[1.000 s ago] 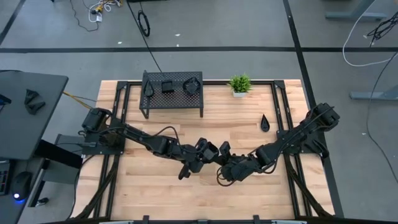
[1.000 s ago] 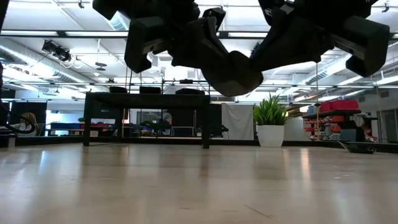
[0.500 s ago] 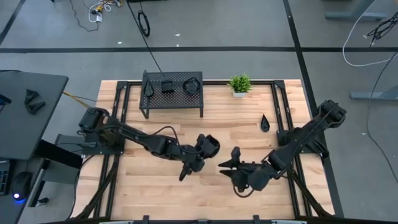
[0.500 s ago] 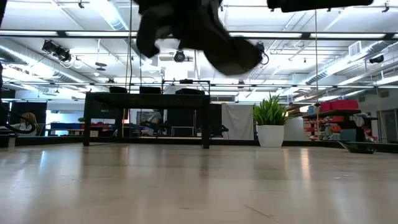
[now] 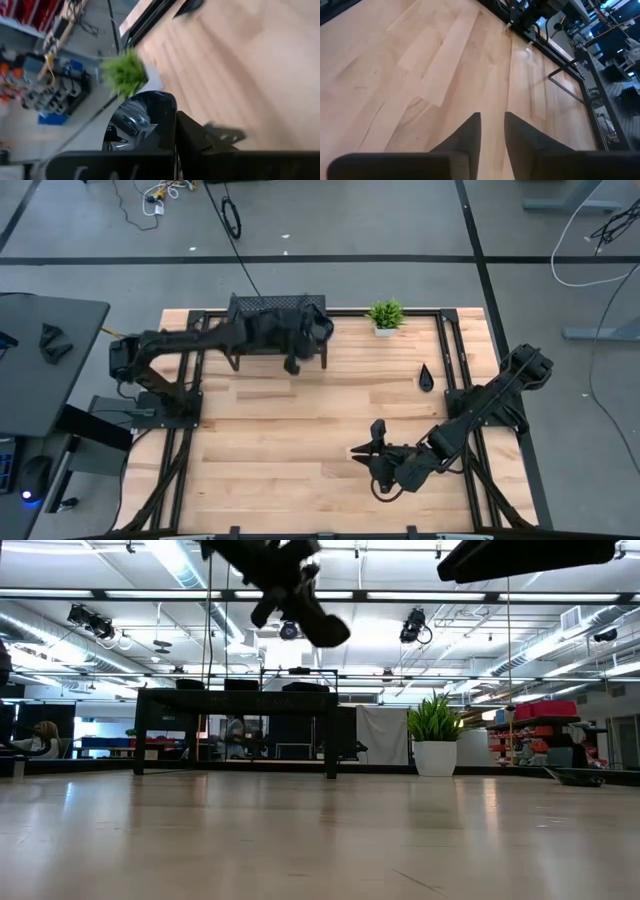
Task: Pick & Place Mini shaped plates
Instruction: Stack the black leaf shaped plate on top of the black leaf shaped plates on the shelf, then stack the black drop shaped plate on top of the black drop shaped plates on the shelf
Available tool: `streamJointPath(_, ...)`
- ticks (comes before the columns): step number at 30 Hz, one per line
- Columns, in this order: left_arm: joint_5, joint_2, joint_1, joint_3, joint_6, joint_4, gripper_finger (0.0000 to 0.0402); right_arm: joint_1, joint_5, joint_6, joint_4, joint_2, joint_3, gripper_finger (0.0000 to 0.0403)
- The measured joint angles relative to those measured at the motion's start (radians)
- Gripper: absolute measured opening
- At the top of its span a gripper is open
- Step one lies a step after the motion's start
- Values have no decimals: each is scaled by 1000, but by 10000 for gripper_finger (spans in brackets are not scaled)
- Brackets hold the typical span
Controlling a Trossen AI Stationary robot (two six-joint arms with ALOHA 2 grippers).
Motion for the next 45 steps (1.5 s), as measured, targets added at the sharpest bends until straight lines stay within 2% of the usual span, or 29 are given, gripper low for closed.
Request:
streamJointPath(3,105,5,108,0,1,-1,5,-5,0,-9,8,0,0,77)
streamJointPath(7,189,15,206,-2,0,-12,8,-12,0,-1,8,0,0,67)
streamJointPath(17,353,38,300,-1,-65,-48,18,-21,0,-9,18,0,0,52)
streamJointPath(23,325,66,289,0,-9,-63,26,-21,0,-13,23,0,0,52)
streamJointPath(29,316,74,293,-1,7,-66,51,-21,0,-17,27,0,0,52)
streamJointPath(36,279,74,292,-1,7,-66,120,-21,0,-17,27,0,0,52)
streamJointPath(41,214,50,287,-1,-3,-68,173,-21,0,-11,28,0,0,52)
streamJointPath(45,206,-2,280,-1,-15,-97,192,-21,0,-10,28,0,0,52)
